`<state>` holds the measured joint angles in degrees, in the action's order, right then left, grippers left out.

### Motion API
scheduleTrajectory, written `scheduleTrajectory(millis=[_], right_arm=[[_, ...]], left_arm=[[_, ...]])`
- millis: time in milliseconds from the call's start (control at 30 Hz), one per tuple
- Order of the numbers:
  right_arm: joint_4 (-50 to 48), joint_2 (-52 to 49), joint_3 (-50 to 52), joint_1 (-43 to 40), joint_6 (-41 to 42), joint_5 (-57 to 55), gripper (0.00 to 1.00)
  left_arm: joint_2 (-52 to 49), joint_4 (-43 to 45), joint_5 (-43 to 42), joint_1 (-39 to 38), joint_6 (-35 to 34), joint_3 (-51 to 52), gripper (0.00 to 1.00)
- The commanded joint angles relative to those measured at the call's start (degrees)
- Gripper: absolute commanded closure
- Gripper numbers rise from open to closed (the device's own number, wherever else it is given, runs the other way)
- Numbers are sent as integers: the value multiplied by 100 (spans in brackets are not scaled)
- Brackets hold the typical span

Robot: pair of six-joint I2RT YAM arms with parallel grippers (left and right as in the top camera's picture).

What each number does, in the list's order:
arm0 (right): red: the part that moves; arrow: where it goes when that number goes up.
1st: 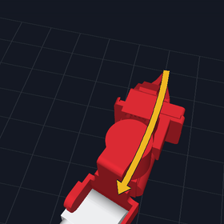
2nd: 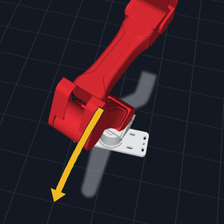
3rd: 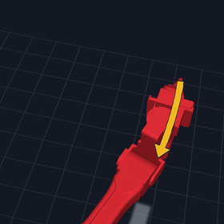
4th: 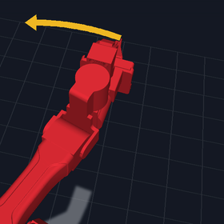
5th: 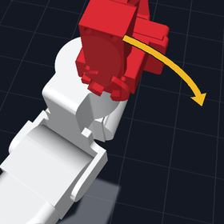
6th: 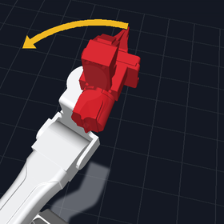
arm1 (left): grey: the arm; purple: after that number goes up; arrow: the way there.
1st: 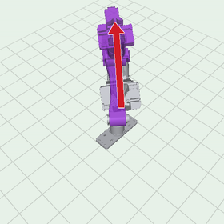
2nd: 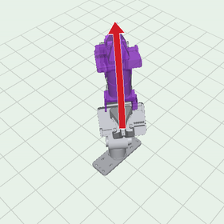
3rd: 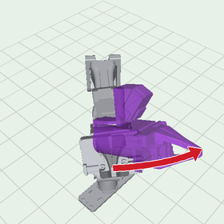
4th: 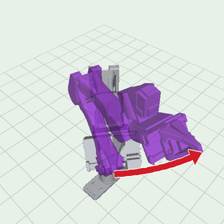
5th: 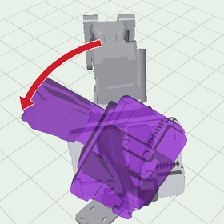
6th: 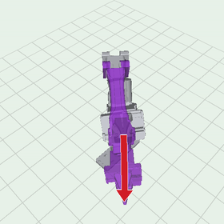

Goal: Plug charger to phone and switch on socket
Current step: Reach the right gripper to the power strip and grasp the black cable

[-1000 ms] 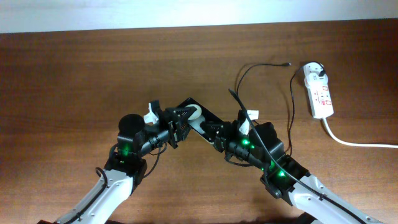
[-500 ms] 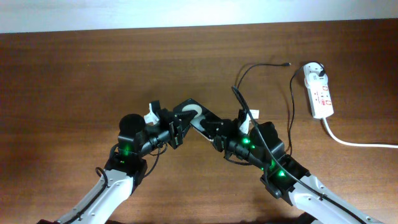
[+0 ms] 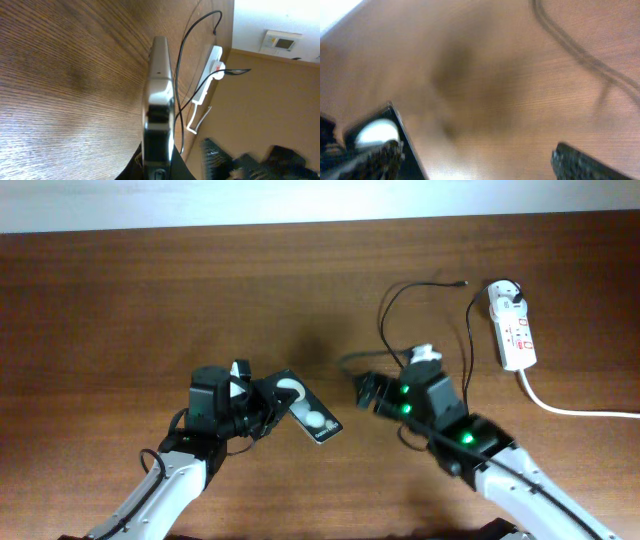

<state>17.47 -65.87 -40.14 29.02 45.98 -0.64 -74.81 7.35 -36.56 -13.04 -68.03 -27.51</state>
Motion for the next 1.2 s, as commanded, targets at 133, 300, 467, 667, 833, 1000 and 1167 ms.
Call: scheduleTrajectory(millis=[133, 300, 467, 667, 833, 1000, 1167], right_arm=[[2656, -2299, -4249, -1572, -1027, -708, 1], [1543, -3882, -4395, -1821, -109, -1036, 1], [911, -5167, -4795, -2096, 1478, -968, 7], [-483, -6017, -4795, -2083, 1475, -595, 12], [-603, -6314, -4795, -2079, 979, -15, 69], [1064, -6308, -4795, -2070, -1502, 2188, 96], [4780, -6310, -4776, -1309, -3115, 957, 84]], left_arm=[[13, -105, 186, 24, 234, -44, 100], [13, -105, 186, 24, 234, -44, 100], [13, -407, 190, 24, 234, -44, 100], [13, -411, 188, 24, 232, -44, 100], [13, -505, 188, 24, 232, -44, 100], [13, -511, 181, 24, 232, -44, 100], [13, -511, 184, 24, 234, -44, 100]])
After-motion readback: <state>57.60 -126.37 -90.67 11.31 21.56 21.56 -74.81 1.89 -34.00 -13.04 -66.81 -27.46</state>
